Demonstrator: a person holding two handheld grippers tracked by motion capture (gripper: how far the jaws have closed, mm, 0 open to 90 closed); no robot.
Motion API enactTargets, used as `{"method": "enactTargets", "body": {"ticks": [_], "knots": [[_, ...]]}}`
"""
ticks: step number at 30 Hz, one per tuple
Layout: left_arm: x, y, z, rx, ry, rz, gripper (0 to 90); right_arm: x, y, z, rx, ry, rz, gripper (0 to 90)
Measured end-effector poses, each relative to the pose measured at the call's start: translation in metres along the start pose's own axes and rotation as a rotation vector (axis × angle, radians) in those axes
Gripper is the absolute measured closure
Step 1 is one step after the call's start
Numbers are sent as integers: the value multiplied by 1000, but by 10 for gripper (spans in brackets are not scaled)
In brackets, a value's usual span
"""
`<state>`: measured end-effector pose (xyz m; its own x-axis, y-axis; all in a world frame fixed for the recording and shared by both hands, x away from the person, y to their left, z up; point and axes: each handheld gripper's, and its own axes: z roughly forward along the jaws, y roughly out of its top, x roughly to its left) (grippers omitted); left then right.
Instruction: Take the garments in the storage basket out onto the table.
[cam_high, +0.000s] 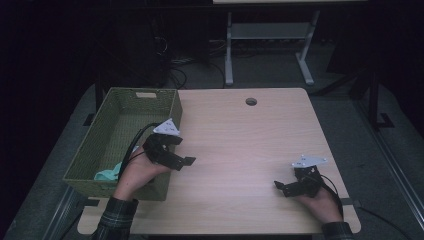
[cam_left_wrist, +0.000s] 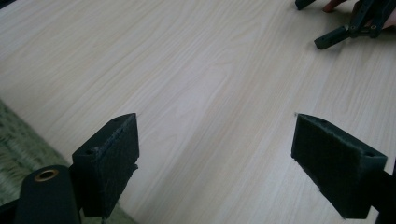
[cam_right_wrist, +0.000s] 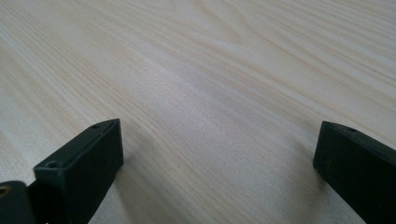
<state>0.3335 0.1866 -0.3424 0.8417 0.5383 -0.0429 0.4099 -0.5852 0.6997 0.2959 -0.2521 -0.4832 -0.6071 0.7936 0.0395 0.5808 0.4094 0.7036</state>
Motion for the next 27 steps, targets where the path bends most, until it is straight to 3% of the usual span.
{"method": "enactTargets", "body": {"ticks": [27], "knots": [[34, -33, -42, 21, 103, -78, 146, 0, 0, 0, -1, -1, -3, 13]]}}
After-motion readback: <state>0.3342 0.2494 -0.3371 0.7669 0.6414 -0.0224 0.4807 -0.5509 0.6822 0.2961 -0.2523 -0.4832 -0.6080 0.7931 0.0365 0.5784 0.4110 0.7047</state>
